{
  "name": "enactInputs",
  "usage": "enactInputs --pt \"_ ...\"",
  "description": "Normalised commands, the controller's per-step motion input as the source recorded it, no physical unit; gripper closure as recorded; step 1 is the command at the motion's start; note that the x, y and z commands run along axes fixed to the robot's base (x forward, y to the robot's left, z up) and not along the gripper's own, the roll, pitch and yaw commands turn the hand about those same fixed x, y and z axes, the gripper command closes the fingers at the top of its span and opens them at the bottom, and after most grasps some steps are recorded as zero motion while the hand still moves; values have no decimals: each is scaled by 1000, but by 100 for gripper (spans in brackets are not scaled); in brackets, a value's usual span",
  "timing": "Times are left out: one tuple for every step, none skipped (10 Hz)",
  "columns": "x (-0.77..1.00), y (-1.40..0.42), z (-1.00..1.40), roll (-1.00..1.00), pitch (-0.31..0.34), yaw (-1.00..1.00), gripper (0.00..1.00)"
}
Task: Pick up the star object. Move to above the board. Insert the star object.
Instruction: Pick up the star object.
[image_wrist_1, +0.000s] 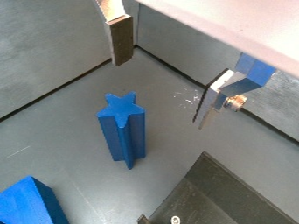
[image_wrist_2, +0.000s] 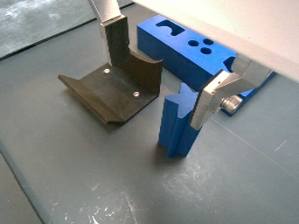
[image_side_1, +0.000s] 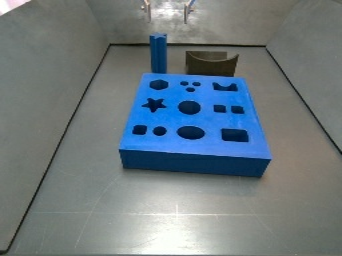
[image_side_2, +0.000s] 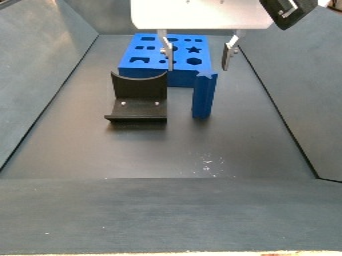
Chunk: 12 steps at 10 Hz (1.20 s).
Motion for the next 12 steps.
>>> enactInputs --pt "-577 -57 -711 31 -437 0 0" --pt "-506 -114 -1000 80 -217 0 0" --pt "-303 -191 -600 -9 -254 86 0" --pt "-23 0 -14 -17 0 9 0" --pt "0 -29 -63 0 -9 0 0" --pt "0 -366 -654 -200 -449 -43 0" --pt "0 -249 -537 -214 -420 0 0" --pt "-109 0 0 -171 -194 0 0" --pt "0 0 -37 11 0 0 0" --pt "0 -149 -700 146 -283 0 0" --pt "0 0 -37 0 -120 0 0" --pt "0 0 0 0 0 0 100"
